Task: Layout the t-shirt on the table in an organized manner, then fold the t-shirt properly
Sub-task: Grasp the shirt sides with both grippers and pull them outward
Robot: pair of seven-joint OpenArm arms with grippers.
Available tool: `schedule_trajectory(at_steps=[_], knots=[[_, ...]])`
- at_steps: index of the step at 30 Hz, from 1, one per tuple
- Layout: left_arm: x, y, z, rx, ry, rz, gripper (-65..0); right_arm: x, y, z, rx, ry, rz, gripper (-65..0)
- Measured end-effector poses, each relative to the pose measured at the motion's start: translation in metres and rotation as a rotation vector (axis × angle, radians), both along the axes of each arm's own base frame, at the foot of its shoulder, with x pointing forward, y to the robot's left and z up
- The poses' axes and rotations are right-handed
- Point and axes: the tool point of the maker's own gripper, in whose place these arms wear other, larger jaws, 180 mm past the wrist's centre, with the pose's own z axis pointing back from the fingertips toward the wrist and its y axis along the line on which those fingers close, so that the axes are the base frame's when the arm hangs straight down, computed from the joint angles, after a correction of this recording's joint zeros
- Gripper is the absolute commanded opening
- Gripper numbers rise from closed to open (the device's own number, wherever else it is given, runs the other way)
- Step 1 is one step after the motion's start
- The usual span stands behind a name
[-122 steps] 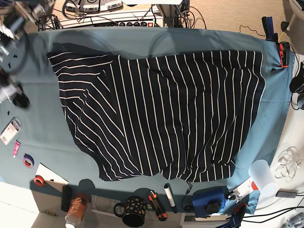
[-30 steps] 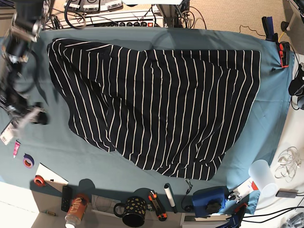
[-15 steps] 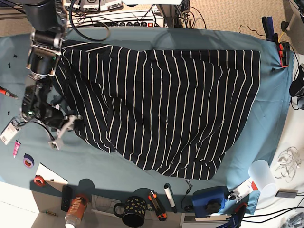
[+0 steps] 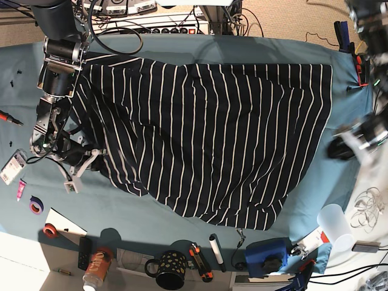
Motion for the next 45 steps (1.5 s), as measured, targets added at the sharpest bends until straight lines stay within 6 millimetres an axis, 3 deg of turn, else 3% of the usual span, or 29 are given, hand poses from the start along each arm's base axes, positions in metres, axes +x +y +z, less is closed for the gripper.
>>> schedule_trajectory(at_steps=[6,9,13,15,22,26,30,33,36,40,45], knots=[[0.014,-0.065,-0.029,0.071,0.014,-0.116,-37.3,0.001,-0.001,0.001,0.000,-0.010,-0.012,-65.0],[0.016,-0.077,-0.050,0.108,0.030,-0.089,-37.3,0.001,-0.002,0.001,-0.001,-0.010,-0.012,-65.0],[0.016,-0.082,-0.076,0.108,0.071,-0.052,-37.3,0.001,-0.005,0.002,-0.007,-0.013,-0.015,-65.0],[0.017,-0.084,-0.083,0.073,0.073,-0.036,-37.3,0.001,-0.016,0.005,-0.028,-0.018,-0.023,-65.0],[0.022,-0.076,-0.095,-0.012,0.077,0.017,-37.3,-0.002,-0.095,0.037,-0.169,-0.048,-0.152,-65.0],[0.022,-0.076,-0.095,-0.014,0.074,0.006,-37.3,-0.001,-0.121,0.058,-0.214,-0.078,-0.183,-65.0],[0.022,-0.076,-0.095,-0.013,0.075,0.006,-37.3,-0.005,-0.135,0.064,-0.222,-0.082,-0.221,-65.0],[0.021,-0.076,-0.096,-0.009,0.085,0.002,-37.3,-0.004,-0.127,0.065,-0.144,-0.094,-0.229,-65.0],[0.020,-0.076,-0.097,-0.009,0.093,0.000,-37.3,-0.004,-0.095,0.064,-0.047,-0.092,-0.087,-64.5],[0.013,-0.076,-0.100,-0.030,0.094,0.010,-37.3,-0.008,-0.078,0.062,0.038,-0.061,-0.050,-46.7],[-0.001,-0.075,-0.106,-0.075,0.087,0.033,-37.4,-0.007,-0.072,0.059,0.045,-0.060,-0.045,-46.1]])
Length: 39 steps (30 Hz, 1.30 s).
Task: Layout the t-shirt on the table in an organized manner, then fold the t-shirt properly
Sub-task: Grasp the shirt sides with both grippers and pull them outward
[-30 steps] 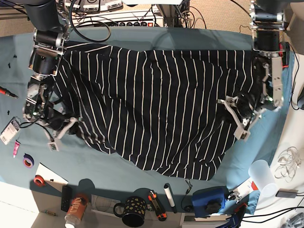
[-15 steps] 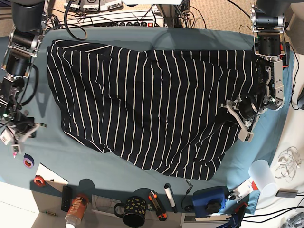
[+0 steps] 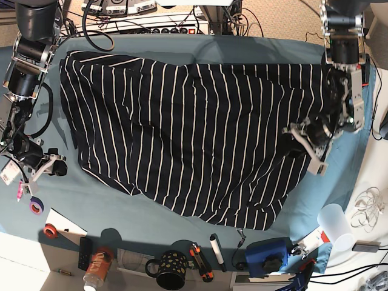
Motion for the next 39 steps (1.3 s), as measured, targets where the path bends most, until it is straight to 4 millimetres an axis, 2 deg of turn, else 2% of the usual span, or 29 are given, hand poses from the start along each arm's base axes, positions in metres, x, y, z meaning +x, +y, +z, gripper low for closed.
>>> schedule_trajectory(at_steps=[2,4,7,12,17,21,22,26,29,33,35,39], knots=[[-0.006,0.001,-0.001,-0.031,-0.009,0.021,-37.4,-0.001,0.010,-0.014,-0.024,0.035,0.015,-46.1],[-0.012,0.006,-0.001,-0.058,-0.013,0.041,-37.7,-0.001,0.030,-0.027,-0.001,0.053,0.036,-46.1],[-0.021,0.015,-0.002,-0.105,-0.003,0.075,-38.6,0.004,0.053,-0.037,0.017,0.046,0.056,-46.1],[-0.043,0.035,0.003,-0.190,0.033,0.092,-38.6,0.005,0.060,-0.051,-0.017,0.078,0.018,-46.2],[-0.054,0.050,0.007,-0.241,0.042,0.113,-40.6,0.004,0.060,-0.061,0.034,0.094,-0.011,-47.0],[-0.055,0.050,0.007,-0.240,0.049,0.107,-42.1,0.001,0.060,-0.066,0.044,0.117,-0.015,-64.5],[-0.055,0.049,0.007,-0.240,0.050,0.104,-42.1,0.000,0.059,-0.066,0.044,0.118,-0.016,-65.0],[-0.055,0.049,0.007,-0.242,0.049,0.105,-42.1,0.002,0.048,-0.065,0.027,0.105,-0.068,-65.0],[-0.055,0.047,0.010,-0.280,0.050,0.114,-42.1,0.004,0.021,-0.059,-0.021,0.069,-0.149,-65.0],[-0.054,0.044,0.012,-0.291,0.054,0.105,-42.1,-0.007,-0.025,-0.049,-0.115,0.087,-0.209,-65.0],[-0.052,0.043,0.014,-0.287,0.055,0.095,-42.1,-0.010,-0.039,-0.042,-0.137,0.084,-0.221,-65.0],[-0.050,0.038,0.016,-0.266,0.060,0.042,-42.1,-0.013,-0.053,-0.035,-0.161,0.078,-0.232,-65.0]])
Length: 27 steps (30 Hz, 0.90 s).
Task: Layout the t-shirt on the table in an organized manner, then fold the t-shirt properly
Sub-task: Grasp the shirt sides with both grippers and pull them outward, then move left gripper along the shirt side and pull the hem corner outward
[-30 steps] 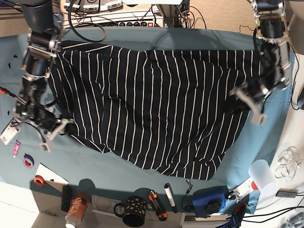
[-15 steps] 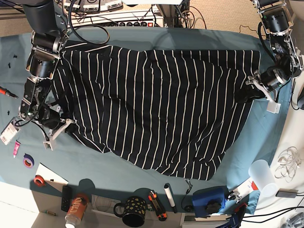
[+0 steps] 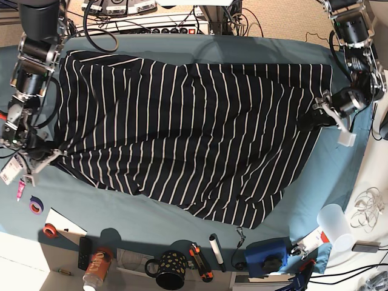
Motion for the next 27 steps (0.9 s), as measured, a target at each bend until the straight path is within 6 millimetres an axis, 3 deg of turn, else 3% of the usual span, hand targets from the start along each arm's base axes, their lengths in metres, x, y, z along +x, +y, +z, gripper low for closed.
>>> schedule_trajectory(at_steps=[5,13,15,17,21,24,27], knots=[[0.003,-0.002,0.001,0.003,-0.001,-0.009,-42.1,0.004,-0.017,0.016,-0.034,-0.053,-0.014,-65.0],[0.004,-0.005,0.008,-0.012,-0.015,-0.019,-42.0,0.011,-0.014,0.025,-0.036,-0.067,0.017,-65.0],[0.004,-0.008,0.013,0.009,-0.023,-0.043,-42.0,0.003,-0.006,0.018,-0.013,-0.008,0.069,-55.7],[0.011,-0.012,0.026,0.028,-0.068,-0.060,-42.0,-0.003,0.004,0.014,0.027,0.033,0.111,-48.9],[0.044,-0.017,0.080,0.079,-0.242,-0.089,-42.0,-0.006,0.016,0.013,0.117,0.047,0.116,-48.8],[0.066,-0.020,0.120,0.113,-0.365,-0.104,-42.0,-0.002,0.014,0.025,0.190,-0.022,0.078,-48.8],[0.086,-0.021,0.123,0.230,-0.380,-0.128,-42.0,0.001,-0.002,0.044,0.259,-0.128,0.001,-48.8]])
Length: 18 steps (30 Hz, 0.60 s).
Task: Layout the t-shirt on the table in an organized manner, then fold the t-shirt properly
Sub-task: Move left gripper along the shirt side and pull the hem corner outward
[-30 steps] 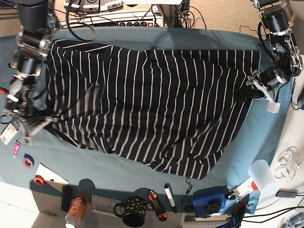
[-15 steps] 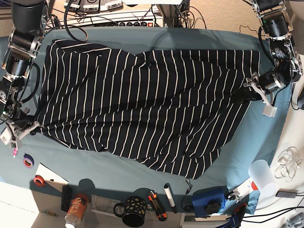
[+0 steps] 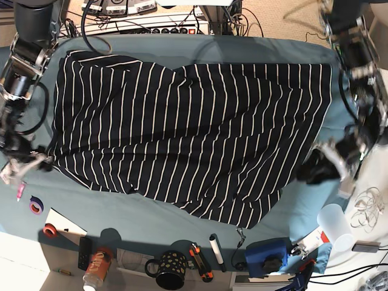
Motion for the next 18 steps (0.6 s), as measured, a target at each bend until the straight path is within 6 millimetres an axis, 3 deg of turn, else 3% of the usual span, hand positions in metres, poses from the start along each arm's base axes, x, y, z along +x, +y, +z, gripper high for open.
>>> schedule_trajectory(at_steps=[5,10,13,18], knots=[[0.049,-0.014,0.001,0.175,-0.047,0.104,-42.0,-0.008,-0.030,0.024,0.058,-0.109,-0.094,-48.8],[0.092,-0.046,0.002,0.351,-0.047,0.054,-42.0,-0.024,-0.036,0.017,0.089,-0.054,-0.117,-48.8],[0.113,-0.053,-0.015,0.375,0.018,0.054,-42.0,-0.028,-0.034,0.012,0.092,-0.022,-0.108,-48.8],[0.133,-0.031,-0.056,0.387,0.170,0.124,-42.0,-0.030,-0.032,0.009,0.095,-0.006,-0.103,-48.8]])
